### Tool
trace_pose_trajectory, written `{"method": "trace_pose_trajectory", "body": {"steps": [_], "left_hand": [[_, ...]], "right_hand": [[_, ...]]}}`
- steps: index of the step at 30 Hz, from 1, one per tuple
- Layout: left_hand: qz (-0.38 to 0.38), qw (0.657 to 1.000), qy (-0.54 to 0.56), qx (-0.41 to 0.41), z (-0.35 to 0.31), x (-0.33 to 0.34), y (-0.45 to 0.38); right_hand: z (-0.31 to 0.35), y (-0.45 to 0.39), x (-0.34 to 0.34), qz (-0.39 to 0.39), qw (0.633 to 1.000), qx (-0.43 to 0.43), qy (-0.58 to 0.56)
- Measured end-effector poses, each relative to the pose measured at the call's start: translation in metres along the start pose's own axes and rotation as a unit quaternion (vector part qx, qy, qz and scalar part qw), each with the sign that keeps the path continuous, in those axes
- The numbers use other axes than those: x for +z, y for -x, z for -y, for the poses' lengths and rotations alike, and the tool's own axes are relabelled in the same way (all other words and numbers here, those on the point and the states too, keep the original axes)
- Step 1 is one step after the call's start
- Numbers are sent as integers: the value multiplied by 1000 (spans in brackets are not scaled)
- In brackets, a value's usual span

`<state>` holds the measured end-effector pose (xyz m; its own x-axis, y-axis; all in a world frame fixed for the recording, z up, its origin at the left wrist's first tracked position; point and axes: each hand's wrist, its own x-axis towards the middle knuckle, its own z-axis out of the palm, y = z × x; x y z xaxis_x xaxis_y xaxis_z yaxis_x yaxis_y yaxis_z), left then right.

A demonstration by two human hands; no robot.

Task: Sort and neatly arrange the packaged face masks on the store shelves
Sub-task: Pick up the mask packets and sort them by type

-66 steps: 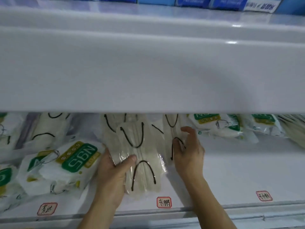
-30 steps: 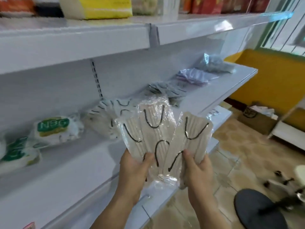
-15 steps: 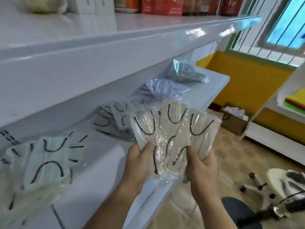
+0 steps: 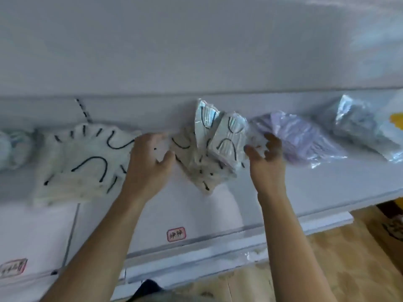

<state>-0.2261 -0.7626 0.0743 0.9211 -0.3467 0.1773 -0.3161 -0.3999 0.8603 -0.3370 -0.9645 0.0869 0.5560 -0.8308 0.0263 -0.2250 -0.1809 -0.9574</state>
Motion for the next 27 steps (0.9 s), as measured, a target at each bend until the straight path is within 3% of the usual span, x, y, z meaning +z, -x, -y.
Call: {"method": "trace_pose_trajectory", "body": {"steps": [2, 5, 11, 18, 27], "left_hand": [[-3, 999, -38, -40, 8, -10, 18], [14, 993, -117, -20, 7, -27, 40], [-99, 955, -251, -122, 35, -99, 108], [-183, 922, -263, -219, 102, -223, 171], [-181, 898, -282, -284, 201, -437, 236]], "right_hand": [[0, 3, 4, 105, 985, -69, 119], [2, 10, 19, 165, 938, -196, 233], [39, 78, 87, 361, 846, -292, 262], [55, 189, 193, 449, 793, -333, 243], [97, 369, 378, 516, 755, -343, 213]]}}
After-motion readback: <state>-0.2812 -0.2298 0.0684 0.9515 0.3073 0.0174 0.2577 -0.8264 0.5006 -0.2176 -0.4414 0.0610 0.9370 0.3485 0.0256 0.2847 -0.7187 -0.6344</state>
